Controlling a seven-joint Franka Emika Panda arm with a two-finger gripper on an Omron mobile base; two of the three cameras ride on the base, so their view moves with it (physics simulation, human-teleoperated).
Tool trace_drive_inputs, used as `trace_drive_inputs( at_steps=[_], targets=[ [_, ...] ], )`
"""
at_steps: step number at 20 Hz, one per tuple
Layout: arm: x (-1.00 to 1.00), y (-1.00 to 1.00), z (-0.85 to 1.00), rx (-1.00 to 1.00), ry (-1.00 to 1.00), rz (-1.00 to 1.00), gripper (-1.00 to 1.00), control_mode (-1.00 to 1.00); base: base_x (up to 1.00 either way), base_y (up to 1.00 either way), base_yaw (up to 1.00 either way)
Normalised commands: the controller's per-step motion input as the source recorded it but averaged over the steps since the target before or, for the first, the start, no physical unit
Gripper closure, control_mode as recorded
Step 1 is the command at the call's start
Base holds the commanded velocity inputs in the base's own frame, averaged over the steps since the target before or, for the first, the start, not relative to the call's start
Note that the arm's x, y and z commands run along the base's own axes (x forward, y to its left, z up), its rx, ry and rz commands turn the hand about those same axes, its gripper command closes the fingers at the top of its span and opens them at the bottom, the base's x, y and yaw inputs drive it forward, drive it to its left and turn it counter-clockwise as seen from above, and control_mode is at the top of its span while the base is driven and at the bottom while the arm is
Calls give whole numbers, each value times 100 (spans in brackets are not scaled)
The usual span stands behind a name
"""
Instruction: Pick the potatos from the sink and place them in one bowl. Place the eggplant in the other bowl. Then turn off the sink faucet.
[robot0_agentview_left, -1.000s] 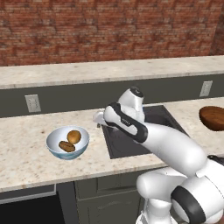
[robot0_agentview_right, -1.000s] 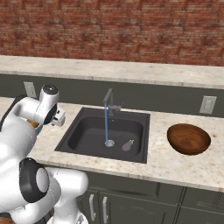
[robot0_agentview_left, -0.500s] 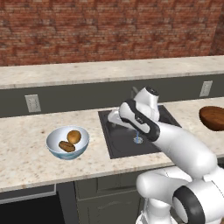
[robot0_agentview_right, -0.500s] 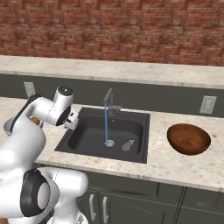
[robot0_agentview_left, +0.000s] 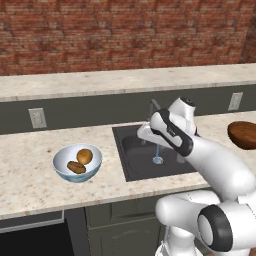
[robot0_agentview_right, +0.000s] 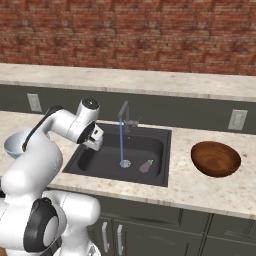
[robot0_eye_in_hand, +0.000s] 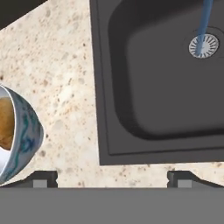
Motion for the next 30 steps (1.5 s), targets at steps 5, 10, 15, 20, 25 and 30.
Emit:
trace_drive_inputs(
  at_steps=[5,10,15,20,25,30],
  targets=[
    [0,-51,-6,-15,4,0,-100,-100,0,0,0],
    [0,-53,-11,-14,0,0,-100,-100,0,0,0],
    [0,-33,-16,-9,0,4,-100,-100,0,0,0],
    [0,-28,-23,-6,0,2,-100,-100,0,0,0],
    [1,-27,-19,-2,0,0,-100,-100,0,0,0],
    [10,-17,-13,0,0,0,-100,-100,0,0,0]
  ],
)
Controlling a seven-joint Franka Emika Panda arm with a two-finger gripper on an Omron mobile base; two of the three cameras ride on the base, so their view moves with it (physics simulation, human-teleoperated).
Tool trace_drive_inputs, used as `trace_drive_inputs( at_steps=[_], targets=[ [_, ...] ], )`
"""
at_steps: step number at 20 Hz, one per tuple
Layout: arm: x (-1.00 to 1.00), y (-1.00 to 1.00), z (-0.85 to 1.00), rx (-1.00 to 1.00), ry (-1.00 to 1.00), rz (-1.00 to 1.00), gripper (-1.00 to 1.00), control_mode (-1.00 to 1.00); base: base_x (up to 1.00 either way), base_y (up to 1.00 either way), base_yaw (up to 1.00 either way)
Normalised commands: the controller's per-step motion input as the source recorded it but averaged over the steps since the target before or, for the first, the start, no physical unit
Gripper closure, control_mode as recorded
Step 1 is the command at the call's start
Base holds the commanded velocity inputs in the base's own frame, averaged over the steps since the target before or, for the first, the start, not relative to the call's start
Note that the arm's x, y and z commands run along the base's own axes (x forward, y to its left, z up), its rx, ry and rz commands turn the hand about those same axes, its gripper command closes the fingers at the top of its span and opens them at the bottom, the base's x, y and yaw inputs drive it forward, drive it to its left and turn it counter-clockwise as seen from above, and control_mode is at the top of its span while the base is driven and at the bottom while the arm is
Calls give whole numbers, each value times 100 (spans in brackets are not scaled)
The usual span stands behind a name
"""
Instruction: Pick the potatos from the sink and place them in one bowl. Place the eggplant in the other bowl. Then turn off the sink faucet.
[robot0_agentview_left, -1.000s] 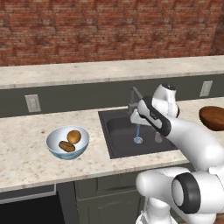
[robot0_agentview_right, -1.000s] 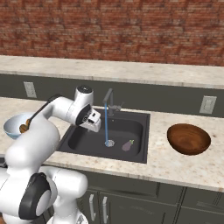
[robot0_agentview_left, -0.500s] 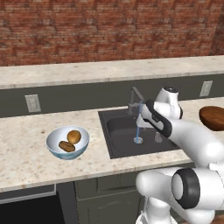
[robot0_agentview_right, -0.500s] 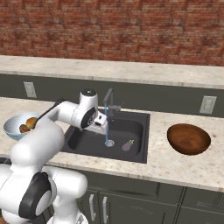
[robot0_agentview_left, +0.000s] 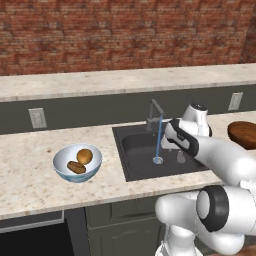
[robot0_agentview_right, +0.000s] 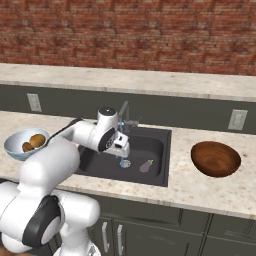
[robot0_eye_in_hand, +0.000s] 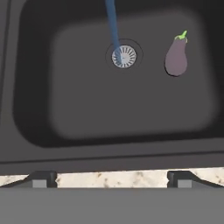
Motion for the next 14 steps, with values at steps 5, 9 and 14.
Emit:
trace_drive_inputs(
  at_steps=[5,9,14],
  targets=[
    [20,-15,-14,0,0,0,-100,-100,0,0,0],
    [28,-21,-18,0,0,0,-100,-100,0,0,0],
    [27,-25,-21,0,0,0,-100,-100,0,0,0]
  ],
)
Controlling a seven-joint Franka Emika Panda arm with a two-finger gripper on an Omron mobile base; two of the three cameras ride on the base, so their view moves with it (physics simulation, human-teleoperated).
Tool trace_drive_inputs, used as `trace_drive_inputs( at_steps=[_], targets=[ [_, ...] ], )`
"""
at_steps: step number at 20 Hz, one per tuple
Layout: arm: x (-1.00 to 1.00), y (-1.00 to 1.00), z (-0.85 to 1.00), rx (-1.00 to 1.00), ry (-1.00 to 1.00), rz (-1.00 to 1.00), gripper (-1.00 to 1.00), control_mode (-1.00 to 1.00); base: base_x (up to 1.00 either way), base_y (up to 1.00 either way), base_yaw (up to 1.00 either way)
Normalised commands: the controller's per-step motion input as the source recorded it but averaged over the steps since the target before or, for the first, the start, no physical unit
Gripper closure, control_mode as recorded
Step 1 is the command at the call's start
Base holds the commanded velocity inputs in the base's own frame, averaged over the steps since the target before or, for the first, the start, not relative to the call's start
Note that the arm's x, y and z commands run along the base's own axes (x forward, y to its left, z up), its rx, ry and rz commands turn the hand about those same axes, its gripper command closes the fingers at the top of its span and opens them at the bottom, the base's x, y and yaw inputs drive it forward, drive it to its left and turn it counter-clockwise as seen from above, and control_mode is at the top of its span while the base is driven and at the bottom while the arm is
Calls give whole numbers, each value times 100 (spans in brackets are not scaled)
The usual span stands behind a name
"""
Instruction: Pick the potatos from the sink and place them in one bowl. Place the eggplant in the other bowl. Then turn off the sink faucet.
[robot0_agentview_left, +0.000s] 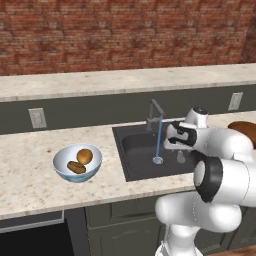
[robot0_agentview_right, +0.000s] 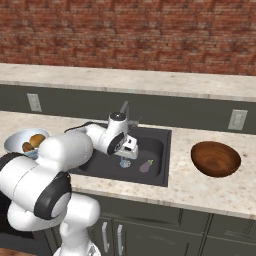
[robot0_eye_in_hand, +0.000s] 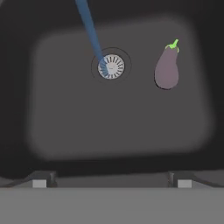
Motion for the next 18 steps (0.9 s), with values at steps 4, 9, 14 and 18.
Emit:
trace_drive_inputs(
  at_steps=[4,9,14,18],
  targets=[
    [24,-24,-20,0,0,0,-100,-100,0,0,0],
    [23,-22,-22,0,0,0,-100,-100,0,0,0],
    [24,-24,-29,0,-1,0,-100,-100,0,0,0],
    [20,-27,-33,0,0,0,-100,-100,0,0,0]
  ],
)
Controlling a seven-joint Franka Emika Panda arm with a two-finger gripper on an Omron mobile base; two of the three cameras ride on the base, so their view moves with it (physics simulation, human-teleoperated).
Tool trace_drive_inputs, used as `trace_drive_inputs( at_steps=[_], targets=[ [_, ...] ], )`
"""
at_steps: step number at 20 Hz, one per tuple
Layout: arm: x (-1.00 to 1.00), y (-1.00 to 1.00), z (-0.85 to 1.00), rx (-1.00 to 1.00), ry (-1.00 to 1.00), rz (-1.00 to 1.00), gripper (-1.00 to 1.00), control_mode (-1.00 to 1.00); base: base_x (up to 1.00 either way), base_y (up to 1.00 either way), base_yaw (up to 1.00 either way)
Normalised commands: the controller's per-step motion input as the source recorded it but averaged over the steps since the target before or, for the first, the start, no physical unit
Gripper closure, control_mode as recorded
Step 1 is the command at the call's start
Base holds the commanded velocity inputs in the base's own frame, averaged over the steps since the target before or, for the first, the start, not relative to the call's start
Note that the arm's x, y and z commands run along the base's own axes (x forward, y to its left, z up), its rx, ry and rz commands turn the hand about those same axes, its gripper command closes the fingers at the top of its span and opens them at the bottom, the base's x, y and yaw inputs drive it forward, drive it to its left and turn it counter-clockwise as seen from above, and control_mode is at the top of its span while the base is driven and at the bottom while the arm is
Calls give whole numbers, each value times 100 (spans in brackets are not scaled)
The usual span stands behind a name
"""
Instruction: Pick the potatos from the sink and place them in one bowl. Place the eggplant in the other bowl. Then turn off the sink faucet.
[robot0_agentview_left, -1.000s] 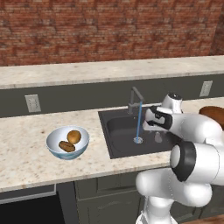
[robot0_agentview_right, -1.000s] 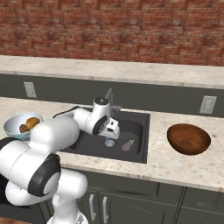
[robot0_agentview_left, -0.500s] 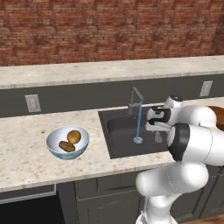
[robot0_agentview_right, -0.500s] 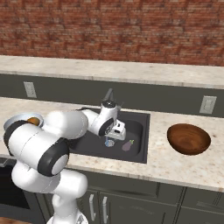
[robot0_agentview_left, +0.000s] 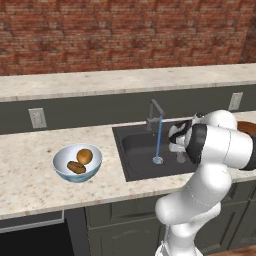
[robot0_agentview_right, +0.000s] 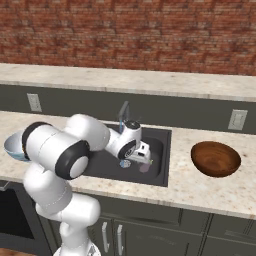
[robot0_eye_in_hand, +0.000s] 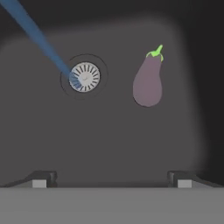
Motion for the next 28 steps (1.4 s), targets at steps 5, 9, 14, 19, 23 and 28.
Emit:
trace_drive_inputs(
  at_steps=[5,9,14,19,23,28],
  targets=[
    [21,-28,-29,0,0,0,-100,-100,0,0,0],
    [23,-26,-26,0,0,0,-100,-100,0,0,0],
    [24,-21,-26,0,0,0,-100,-100,0,0,0],
    [28,-7,-30,0,-3,0,-100,-100,0,0,0],
    [27,0,-32,0,-5,0,-100,-100,0,0,0],
    [25,0,-28,0,-7,0,-100,-100,0,0,0]
  ],
)
